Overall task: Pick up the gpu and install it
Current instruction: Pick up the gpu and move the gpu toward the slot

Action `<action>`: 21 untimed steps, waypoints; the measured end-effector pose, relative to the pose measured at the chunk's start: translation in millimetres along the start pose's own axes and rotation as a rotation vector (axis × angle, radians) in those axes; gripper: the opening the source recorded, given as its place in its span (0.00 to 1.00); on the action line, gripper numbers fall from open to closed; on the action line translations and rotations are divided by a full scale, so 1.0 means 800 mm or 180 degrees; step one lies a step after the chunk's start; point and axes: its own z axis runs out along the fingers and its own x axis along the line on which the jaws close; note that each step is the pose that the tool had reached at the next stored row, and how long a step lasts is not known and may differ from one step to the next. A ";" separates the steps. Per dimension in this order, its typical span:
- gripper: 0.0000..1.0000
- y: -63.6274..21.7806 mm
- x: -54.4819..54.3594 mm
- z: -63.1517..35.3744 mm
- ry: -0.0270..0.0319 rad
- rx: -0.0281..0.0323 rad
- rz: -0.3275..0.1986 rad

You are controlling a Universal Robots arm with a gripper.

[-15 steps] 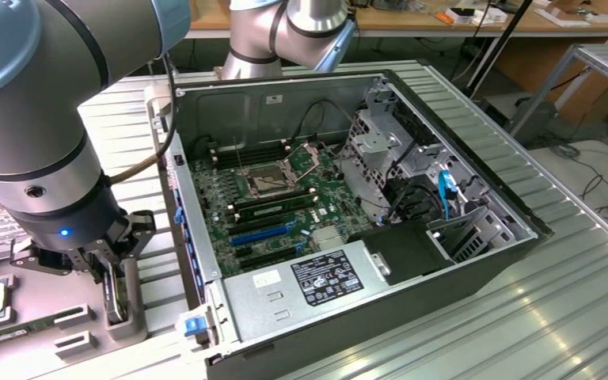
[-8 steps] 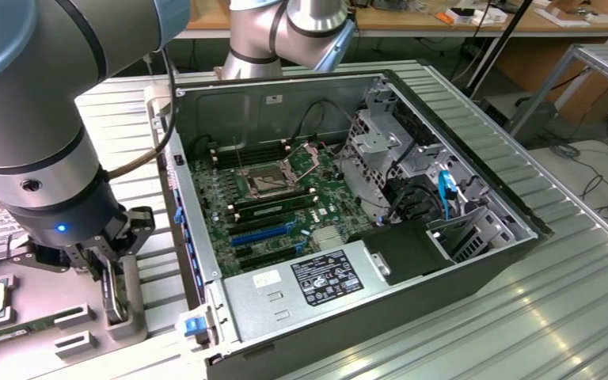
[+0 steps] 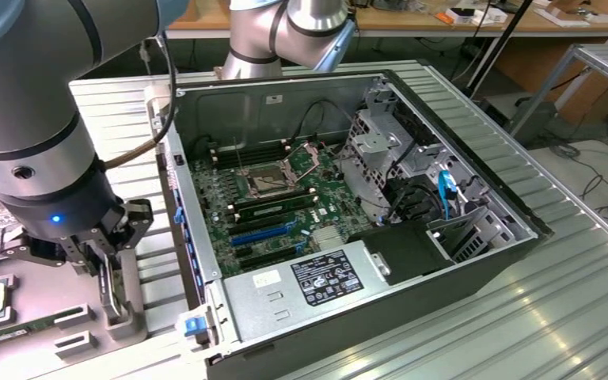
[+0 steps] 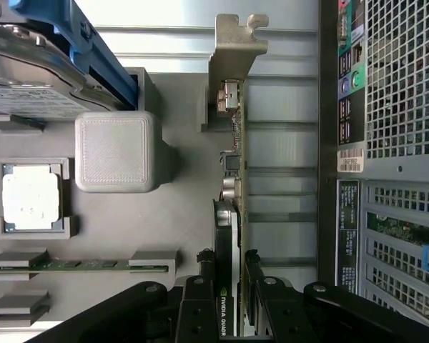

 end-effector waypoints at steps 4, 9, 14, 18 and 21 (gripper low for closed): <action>0.27 0.000 0.000 -0.009 0.0000 0.0000 0.0000; 0.27 0.001 -0.001 -0.019 0.0000 0.0000 0.0000; 0.27 0.001 -0.001 -0.030 0.0000 0.0000 0.0000; 0.27 0.002 -0.001 -0.040 0.0000 0.0000 0.0000; 0.27 0.002 -0.001 -0.045 0.0000 0.0000 0.0000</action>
